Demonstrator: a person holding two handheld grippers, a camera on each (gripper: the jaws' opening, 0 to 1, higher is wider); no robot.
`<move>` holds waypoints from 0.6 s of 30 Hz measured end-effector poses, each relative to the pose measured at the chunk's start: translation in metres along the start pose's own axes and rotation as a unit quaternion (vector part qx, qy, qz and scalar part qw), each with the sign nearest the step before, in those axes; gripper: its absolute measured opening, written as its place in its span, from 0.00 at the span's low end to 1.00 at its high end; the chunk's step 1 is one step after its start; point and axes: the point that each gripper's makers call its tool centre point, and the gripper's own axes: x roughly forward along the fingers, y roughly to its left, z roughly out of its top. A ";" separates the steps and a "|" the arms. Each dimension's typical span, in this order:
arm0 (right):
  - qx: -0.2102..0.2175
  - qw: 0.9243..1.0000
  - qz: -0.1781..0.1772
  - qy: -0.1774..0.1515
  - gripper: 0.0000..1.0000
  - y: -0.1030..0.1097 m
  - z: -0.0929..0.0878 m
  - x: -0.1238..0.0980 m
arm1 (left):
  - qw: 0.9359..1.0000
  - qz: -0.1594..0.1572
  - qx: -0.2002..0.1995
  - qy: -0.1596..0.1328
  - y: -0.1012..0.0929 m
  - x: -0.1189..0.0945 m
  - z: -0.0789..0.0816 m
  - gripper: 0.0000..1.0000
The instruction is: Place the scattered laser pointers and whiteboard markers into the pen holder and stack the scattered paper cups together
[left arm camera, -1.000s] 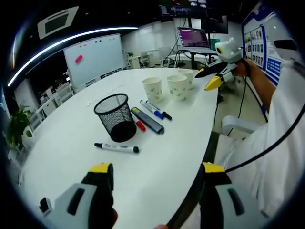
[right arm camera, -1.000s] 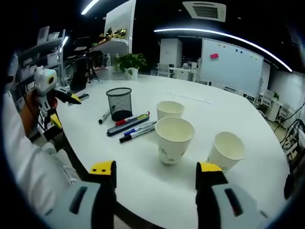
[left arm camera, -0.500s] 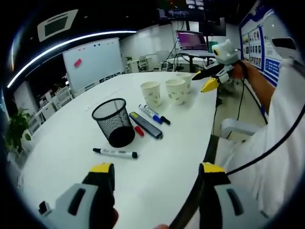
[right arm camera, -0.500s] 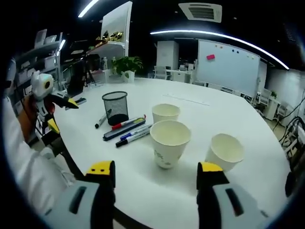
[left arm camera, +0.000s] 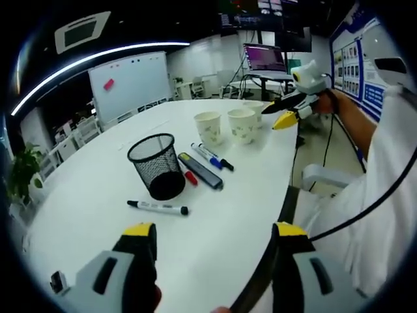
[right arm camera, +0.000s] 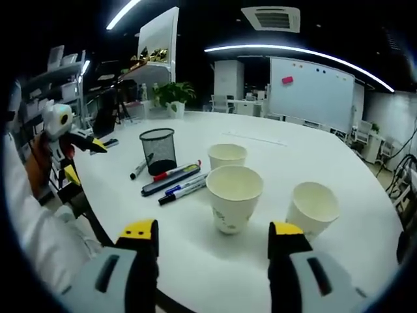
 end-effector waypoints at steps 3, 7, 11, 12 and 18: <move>0.002 1.000 -0.009 -0.009 0.68 -0.005 0.002 0.001 | 1.000 0.001 0.002 0.001 0.001 0.000 0.000 0.73; 0.008 1.000 -0.009 -0.020 0.67 -0.005 0.005 0.002 | 1.000 0.001 0.001 0.002 0.001 0.000 -0.001 0.73; 0.015 0.999 -0.021 -0.029 0.67 -0.010 0.007 0.003 | 1.000 0.000 0.002 0.004 0.000 0.000 -0.001 0.73; 0.019 0.999 -0.023 -0.036 0.67 -0.011 0.009 0.003 | 1.000 0.002 0.004 0.002 0.001 0.000 0.000 0.72; 0.018 0.999 -0.023 -0.044 0.66 -0.010 0.012 0.006 | 1.000 0.007 0.005 -0.005 0.003 -0.003 0.002 0.72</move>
